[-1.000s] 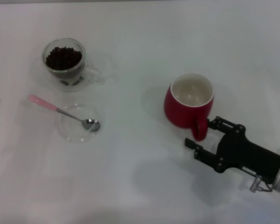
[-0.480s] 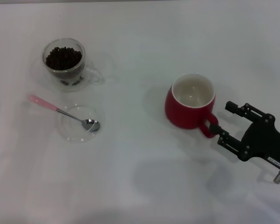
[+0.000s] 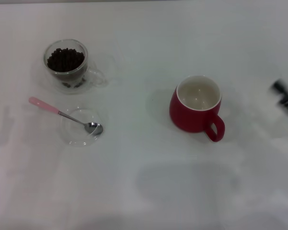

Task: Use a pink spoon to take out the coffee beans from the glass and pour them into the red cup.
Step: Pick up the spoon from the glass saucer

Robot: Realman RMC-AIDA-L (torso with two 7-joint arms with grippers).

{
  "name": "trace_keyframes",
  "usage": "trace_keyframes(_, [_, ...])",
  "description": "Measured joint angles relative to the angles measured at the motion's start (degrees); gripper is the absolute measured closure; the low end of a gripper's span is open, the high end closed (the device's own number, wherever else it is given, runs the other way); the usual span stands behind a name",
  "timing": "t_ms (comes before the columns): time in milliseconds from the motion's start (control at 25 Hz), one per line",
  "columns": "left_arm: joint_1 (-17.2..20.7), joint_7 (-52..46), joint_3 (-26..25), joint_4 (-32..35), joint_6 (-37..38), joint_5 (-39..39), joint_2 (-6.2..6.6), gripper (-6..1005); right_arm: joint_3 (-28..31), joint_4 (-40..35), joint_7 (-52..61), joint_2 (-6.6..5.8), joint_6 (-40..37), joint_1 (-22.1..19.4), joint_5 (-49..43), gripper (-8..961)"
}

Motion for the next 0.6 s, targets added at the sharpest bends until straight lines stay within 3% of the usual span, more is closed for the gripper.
trace_keyframes(320, [0.26,-29.73,-0.07,-2.81,-0.55,1.42,-0.08,164,11.78,0.63,2.11,-4.73,-6.1,0.31,0.06,287])
trace_keyframes(440, [0.14,-39.19,0.08,-2.9,-3.87,1.8,0.01,164,12.61,0.38,2.59,-5.76,-6.36,0.67,0.06,287])
trace_keyframes(600, [-0.65,-49.1,1.65,-2.59,-10.08,2.73,0.08,164,12.65,0.35,2.54,-6.23,-6.43,0.97,0.06,287])
